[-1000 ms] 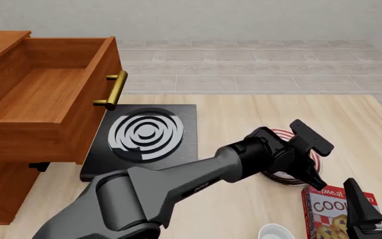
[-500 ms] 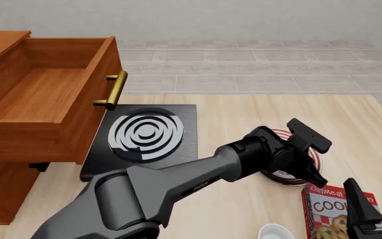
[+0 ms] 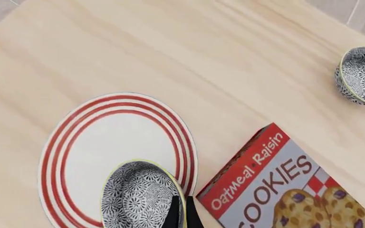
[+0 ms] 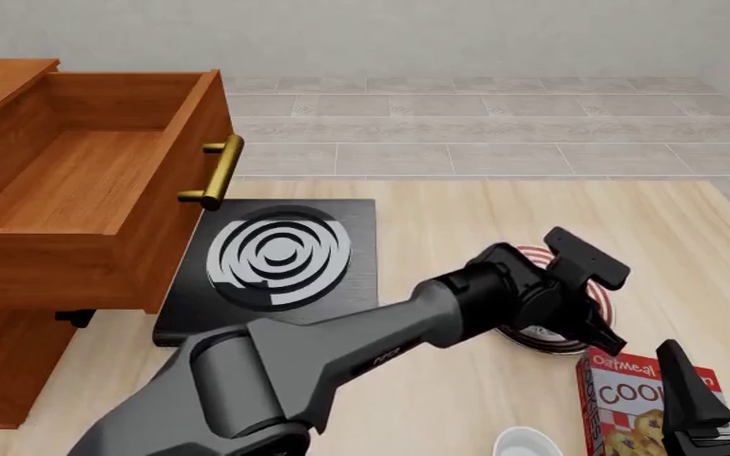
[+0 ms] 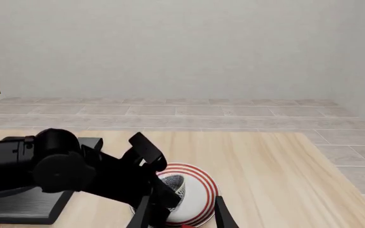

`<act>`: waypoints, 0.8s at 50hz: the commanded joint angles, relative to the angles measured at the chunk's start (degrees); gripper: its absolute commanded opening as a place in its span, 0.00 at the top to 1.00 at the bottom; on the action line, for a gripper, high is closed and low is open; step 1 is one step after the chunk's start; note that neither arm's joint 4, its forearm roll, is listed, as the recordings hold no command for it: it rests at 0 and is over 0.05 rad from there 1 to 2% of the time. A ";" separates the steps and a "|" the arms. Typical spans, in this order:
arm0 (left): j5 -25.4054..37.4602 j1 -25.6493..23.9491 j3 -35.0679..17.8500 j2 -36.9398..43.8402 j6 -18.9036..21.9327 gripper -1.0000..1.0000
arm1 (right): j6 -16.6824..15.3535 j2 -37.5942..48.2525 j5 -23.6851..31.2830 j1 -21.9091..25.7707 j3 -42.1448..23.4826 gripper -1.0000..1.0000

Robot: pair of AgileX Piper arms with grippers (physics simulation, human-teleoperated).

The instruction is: Pick the akita bowl in the top layer of the wooden cabinet and place it on the plate.

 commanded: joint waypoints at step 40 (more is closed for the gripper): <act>-4.31 0.42 3.16 -1.34 -1.85 0.00 | 0.00 -0.01 -0.01 -0.01 0.00 0.00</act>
